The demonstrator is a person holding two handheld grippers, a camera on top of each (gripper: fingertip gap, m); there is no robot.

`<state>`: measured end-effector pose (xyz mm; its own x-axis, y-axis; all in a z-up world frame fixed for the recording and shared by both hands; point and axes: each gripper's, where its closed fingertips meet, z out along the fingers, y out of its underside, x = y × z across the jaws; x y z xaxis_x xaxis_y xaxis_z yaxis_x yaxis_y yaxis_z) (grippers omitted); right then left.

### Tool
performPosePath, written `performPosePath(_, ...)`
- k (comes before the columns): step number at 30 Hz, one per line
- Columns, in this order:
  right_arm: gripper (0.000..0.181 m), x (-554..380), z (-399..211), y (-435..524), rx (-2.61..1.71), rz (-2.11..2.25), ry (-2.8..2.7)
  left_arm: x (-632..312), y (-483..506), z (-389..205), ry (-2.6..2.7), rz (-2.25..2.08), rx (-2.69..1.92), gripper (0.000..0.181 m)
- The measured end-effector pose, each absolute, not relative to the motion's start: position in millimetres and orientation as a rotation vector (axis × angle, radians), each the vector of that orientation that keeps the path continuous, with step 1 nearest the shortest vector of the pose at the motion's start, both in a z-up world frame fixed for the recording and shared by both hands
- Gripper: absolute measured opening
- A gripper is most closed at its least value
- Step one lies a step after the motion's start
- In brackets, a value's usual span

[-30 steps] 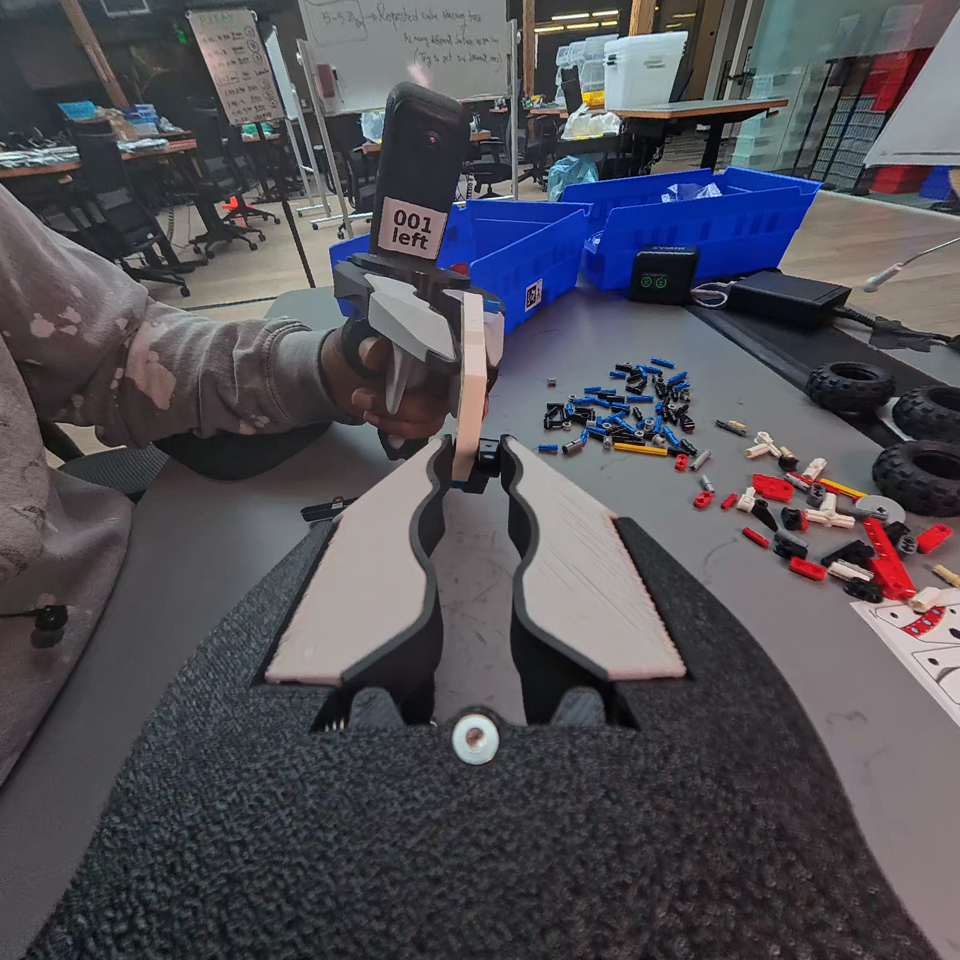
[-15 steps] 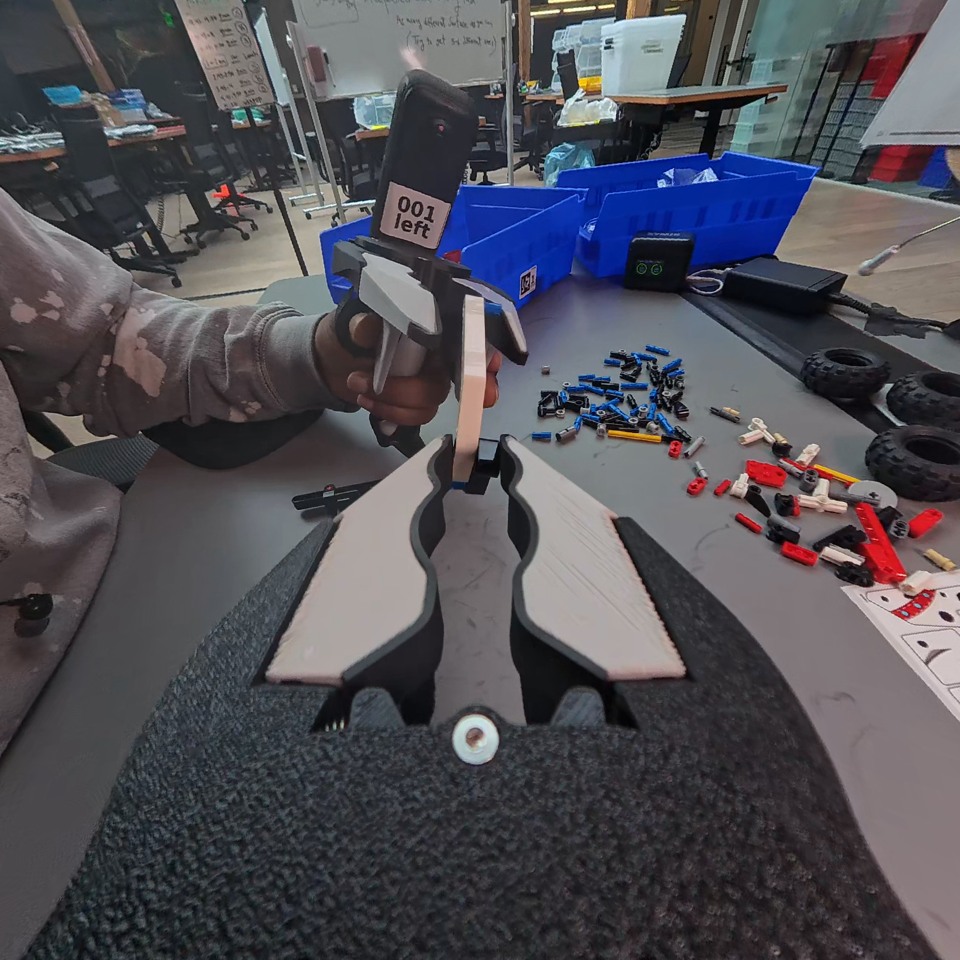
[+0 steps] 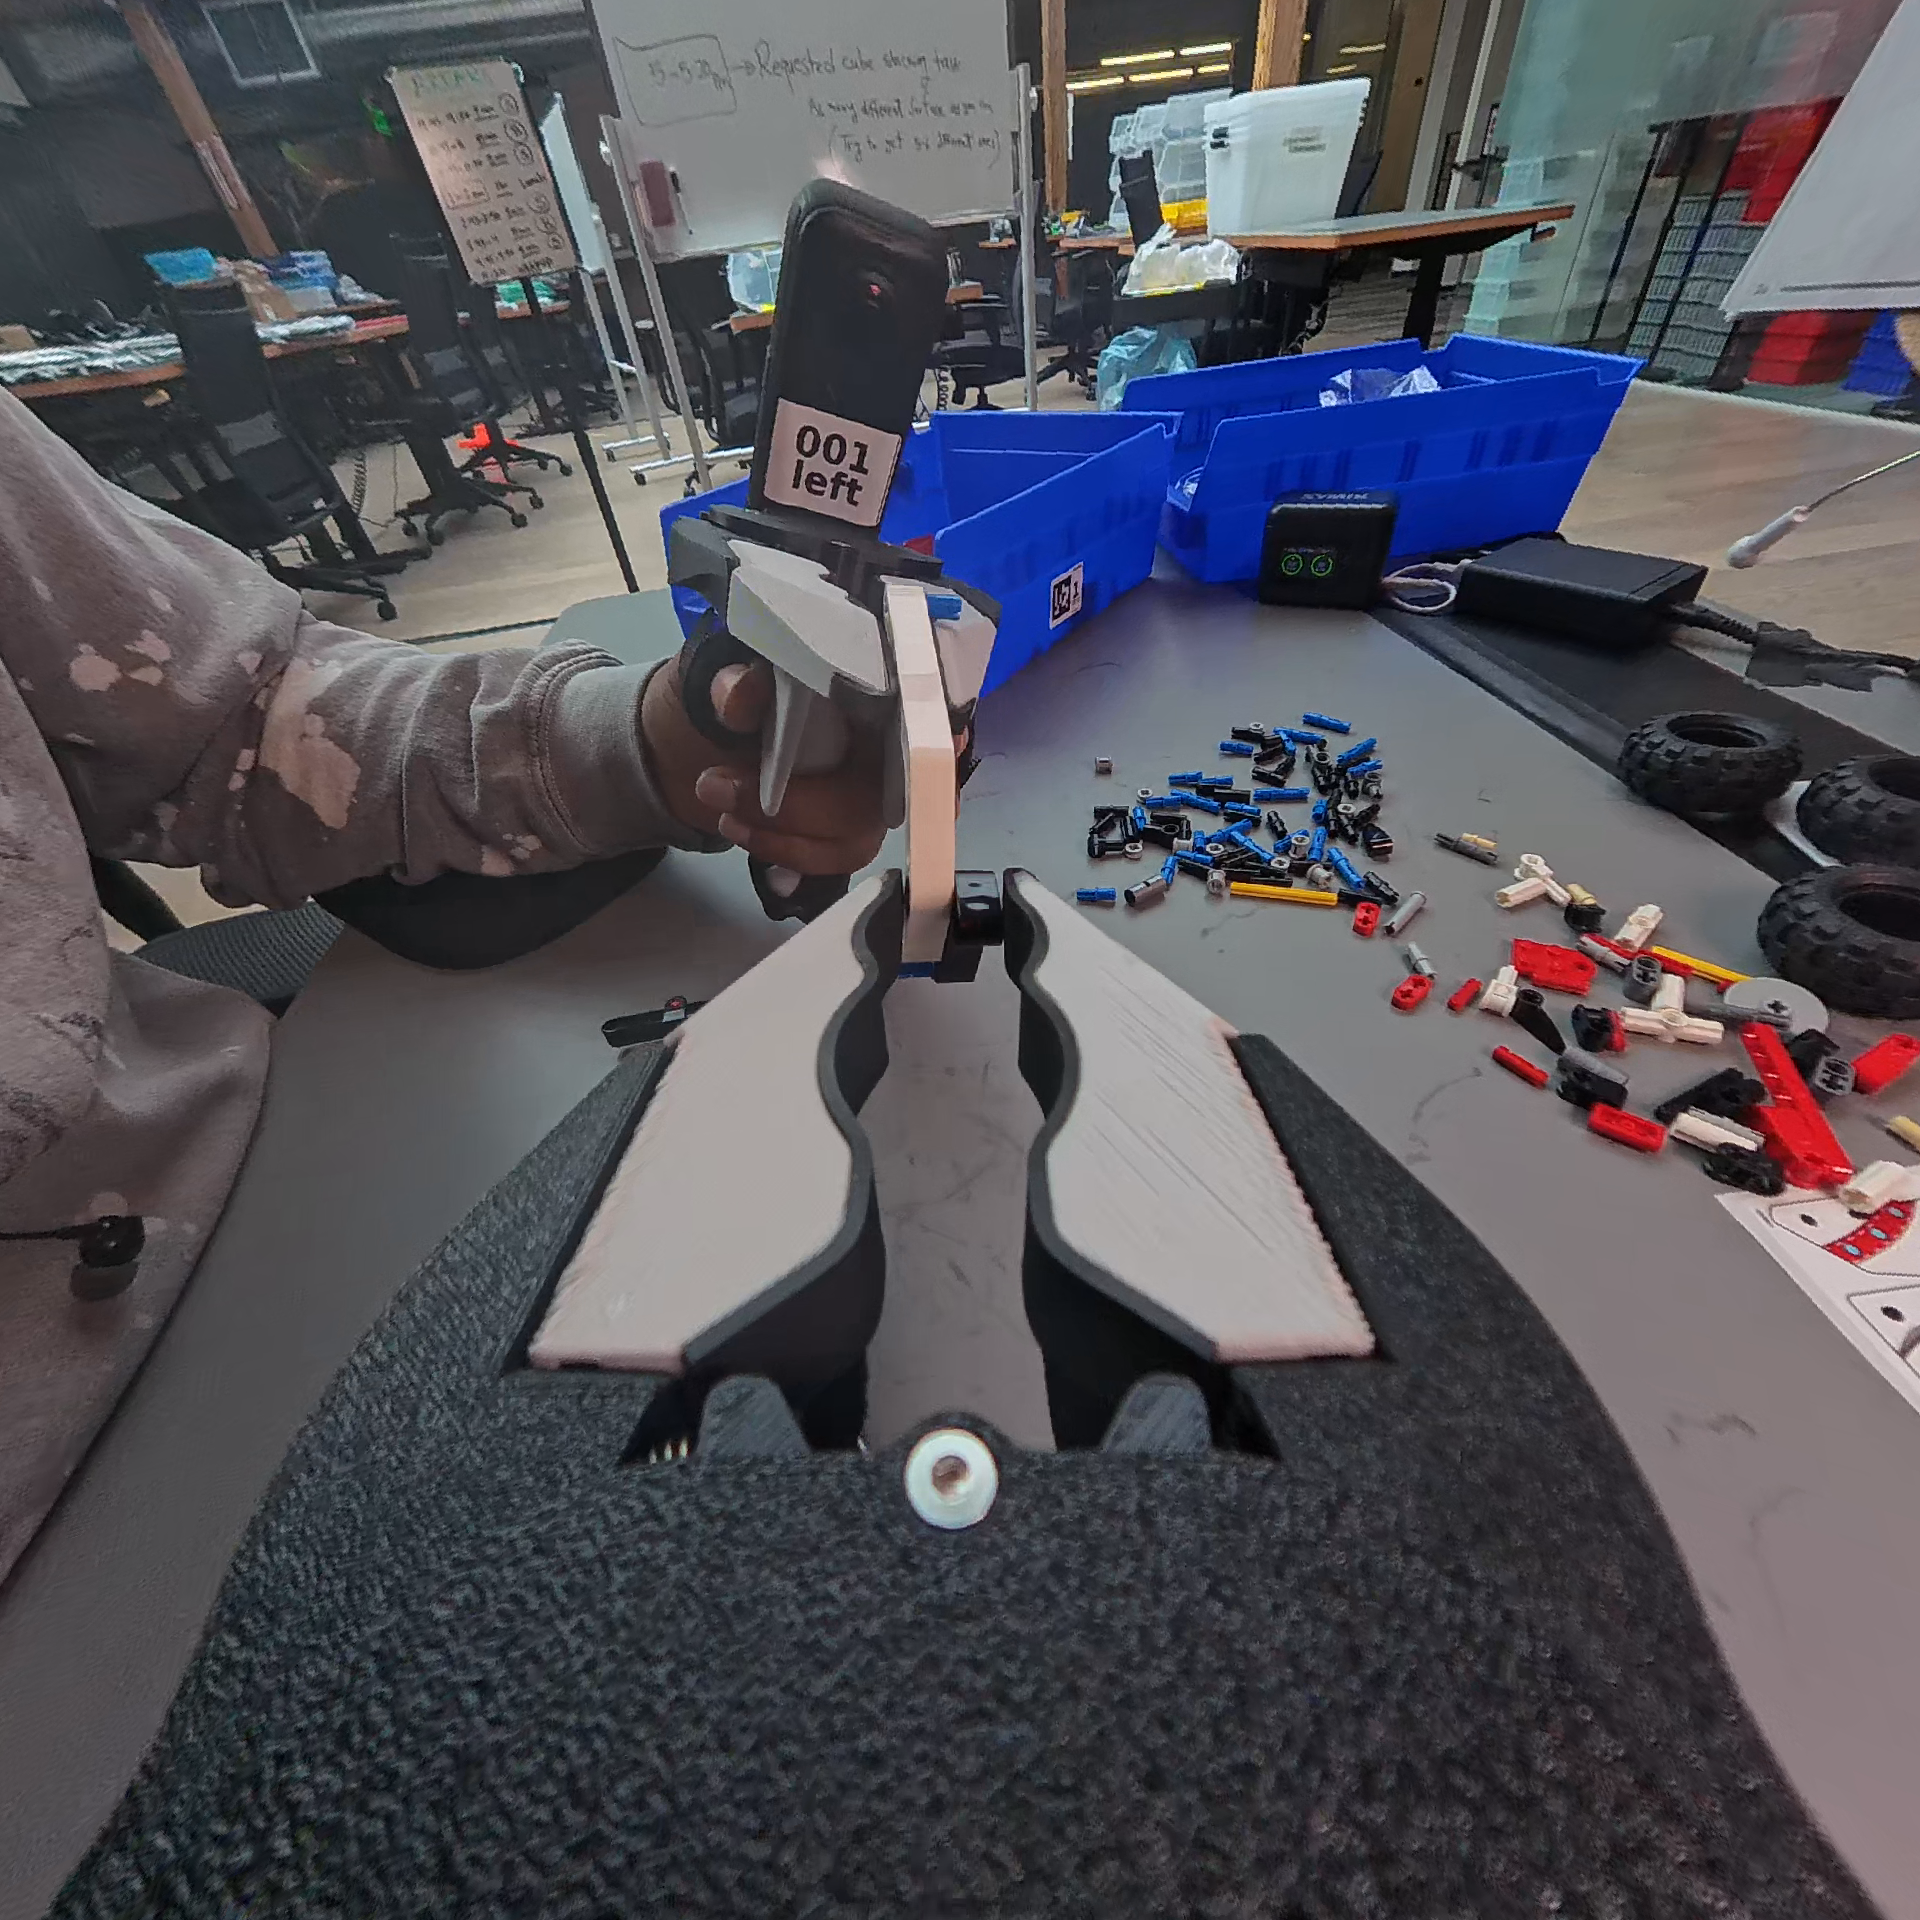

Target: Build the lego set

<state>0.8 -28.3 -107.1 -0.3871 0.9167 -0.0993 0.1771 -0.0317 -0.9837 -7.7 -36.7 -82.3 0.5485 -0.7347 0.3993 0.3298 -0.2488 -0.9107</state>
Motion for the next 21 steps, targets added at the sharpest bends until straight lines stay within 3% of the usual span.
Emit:
performPosePath(8, 0.025, 1, -109, -31, -1.149, 1.502, -1.607, -11, -38, -76, 0.333, -1.087, -1.471, 0.007)
performPosePath(21, 0.015, 1, -114, -22, -1.222, 1.551, -1.579, -21, -30, -88, 0.295, -1.035, -1.544, 0.012)
